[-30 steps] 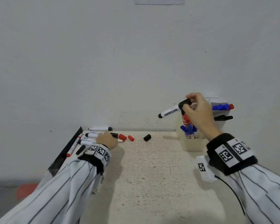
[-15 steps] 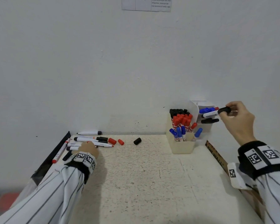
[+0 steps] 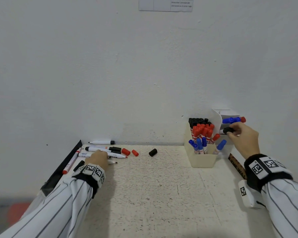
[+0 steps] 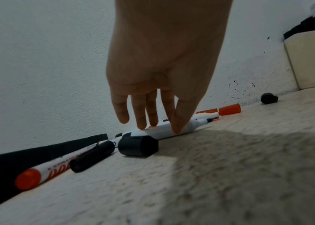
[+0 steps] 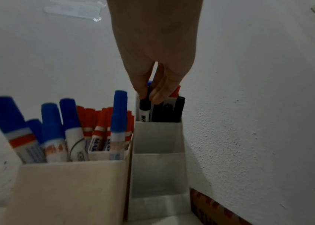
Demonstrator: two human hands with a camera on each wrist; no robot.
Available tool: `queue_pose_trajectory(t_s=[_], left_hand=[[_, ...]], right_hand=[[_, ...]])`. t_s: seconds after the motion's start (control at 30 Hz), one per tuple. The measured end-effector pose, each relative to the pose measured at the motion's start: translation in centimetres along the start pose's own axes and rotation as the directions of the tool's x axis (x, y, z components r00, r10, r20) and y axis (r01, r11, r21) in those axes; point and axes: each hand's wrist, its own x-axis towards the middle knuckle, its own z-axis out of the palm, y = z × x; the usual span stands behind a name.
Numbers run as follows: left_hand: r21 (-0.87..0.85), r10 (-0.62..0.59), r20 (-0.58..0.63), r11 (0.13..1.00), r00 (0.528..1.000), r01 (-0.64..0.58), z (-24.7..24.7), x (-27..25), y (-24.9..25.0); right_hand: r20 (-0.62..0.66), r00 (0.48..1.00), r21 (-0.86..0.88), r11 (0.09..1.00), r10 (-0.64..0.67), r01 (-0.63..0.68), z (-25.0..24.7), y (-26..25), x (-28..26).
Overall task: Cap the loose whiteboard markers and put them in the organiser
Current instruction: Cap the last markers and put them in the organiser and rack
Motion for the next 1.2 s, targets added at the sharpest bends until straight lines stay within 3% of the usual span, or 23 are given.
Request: queue_pose_trajectory(t_s=[0.2, 0.4, 0.5, 0.67, 0.77, 0.87, 0.97, 1.07, 1.1, 1.2], left_hand=[[0.060, 0.061, -0.076, 0.997, 0.995, -0.057, 0.6, 0.3, -0.3], [0.068, 0.077, -0.128, 0.995, 0.989, -0.068, 0.7, 0.4, -0.5], [0.041, 0.087, -0.164, 0.996, 0.983, -0.081, 0.9, 0.5, -0.7], [-0.096, 0.102, -0.342, 0.985, 0.934, -0.142, 0.7, 0.4, -0.5], [-0.399, 0.007, -0.465, 0.891, 0.885, -0.216, 0.1, 0.4, 0.2], [-0.687, -0.103, -0.511, 0.646, 0.853, -0.333, -1.1, -0.4, 1.5], [-0.855, -0.166, -0.401, 0.422, 0.901, -0.302, -2.0, -1.6, 3.0], [-0.955, -0.096, -0.165, 0.265, 0.982, -0.135, -1.8, -2.5, 3.8], [-0.962, -0.060, -0.105, 0.260, 0.993, -0.086, -1.6, -2.9, 3.9], [-0.899, -0.001, -0.017, 0.437, 1.000, -0.015, -0.6, -4.2, 3.9]], right_hand=[[0.070, 0.996, -0.193, 0.979, -0.055, 0.068, 2.3, 1.7, 0.1], [0.011, 0.993, -0.241, 0.963, -0.118, 0.117, 3.0, 2.5, -0.5], [-0.016, 0.997, -0.221, 0.973, -0.073, 0.068, 3.0, 2.5, -0.8], [-0.005, 0.996, -0.174, 0.980, -0.095, 0.092, 2.8, 2.3, -0.6], [0.012, 0.995, -0.165, 0.982, -0.097, 0.097, 2.8, 2.3, -0.5], [-0.024, 0.997, -0.141, 0.988, -0.074, 0.070, 2.8, 1.9, -0.6], [-0.129, 0.991, -0.104, 0.995, -0.021, 0.007, 2.4, 0.5, -1.3], [-0.299, 0.953, -0.053, 0.998, -0.042, 0.028, 2.0, -1.6, -2.0], [-0.354, 0.932, -0.027, 0.997, -0.077, 0.073, 2.0, -2.4, -2.0], [-0.462, 0.864, 0.061, 0.964, -0.201, 0.257, 2.5, -5.5, -1.9]])
